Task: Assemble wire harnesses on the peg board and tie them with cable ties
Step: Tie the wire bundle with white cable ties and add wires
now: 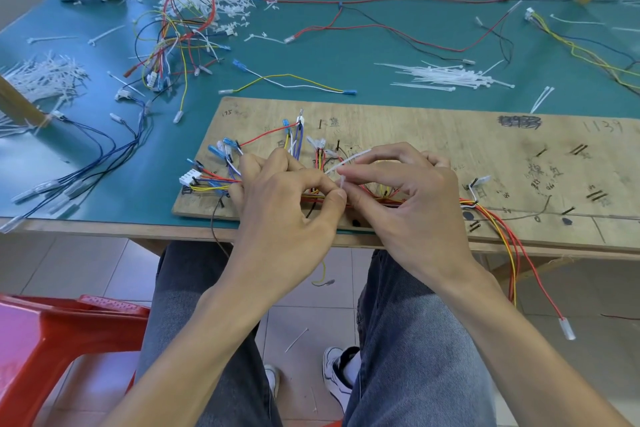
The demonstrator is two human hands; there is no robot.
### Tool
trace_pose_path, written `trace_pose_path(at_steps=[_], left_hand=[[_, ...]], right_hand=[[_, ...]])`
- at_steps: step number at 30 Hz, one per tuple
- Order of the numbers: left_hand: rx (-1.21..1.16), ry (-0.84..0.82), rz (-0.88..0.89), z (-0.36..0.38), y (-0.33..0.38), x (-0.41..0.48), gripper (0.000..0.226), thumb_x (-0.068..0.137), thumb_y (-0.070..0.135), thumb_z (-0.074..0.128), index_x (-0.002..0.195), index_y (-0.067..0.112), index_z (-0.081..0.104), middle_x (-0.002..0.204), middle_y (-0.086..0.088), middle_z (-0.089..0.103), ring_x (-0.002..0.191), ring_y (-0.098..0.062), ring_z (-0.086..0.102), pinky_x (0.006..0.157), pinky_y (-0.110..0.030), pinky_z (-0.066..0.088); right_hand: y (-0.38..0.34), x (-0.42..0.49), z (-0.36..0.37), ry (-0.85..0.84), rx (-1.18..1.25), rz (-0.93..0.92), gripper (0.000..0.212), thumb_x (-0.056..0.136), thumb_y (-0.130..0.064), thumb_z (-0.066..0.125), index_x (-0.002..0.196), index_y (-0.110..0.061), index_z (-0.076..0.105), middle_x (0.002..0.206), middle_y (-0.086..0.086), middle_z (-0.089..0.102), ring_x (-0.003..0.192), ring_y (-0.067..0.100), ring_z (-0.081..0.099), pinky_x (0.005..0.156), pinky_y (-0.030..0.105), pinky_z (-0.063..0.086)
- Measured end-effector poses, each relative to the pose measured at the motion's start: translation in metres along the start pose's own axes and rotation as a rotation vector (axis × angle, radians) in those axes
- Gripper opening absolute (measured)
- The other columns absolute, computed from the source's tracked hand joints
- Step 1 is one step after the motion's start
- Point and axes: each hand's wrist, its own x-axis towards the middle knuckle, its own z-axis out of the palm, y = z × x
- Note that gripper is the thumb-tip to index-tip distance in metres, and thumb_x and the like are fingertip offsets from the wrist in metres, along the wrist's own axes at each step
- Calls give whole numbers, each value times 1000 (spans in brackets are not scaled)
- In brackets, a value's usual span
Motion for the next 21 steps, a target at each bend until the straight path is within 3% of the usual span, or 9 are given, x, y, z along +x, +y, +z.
trace_pose_path(at_steps=[14, 21], left_hand=[[-27, 9, -19, 2, -1, 0, 19, 87, 53, 60, 76, 41, 71, 90, 17, 50, 102, -12, 33, 75, -33, 16], [-33, 4, -19, 3, -2, 1, 24, 90, 56, 56, 75, 41, 67, 90, 17, 50, 104, -14, 34, 78, -33, 18]], right_hand=[[5, -4, 7, 86, -79, -146, 13, 89, -22, 84, 97, -32, 84, 96, -24, 76, 104, 0, 67, 91, 51, 35], [9, -6, 8, 77, -134, -276, 21, 95, -16, 78, 112, -29, 81, 100, -21, 78, 107, 2, 68, 91, 47, 32]])
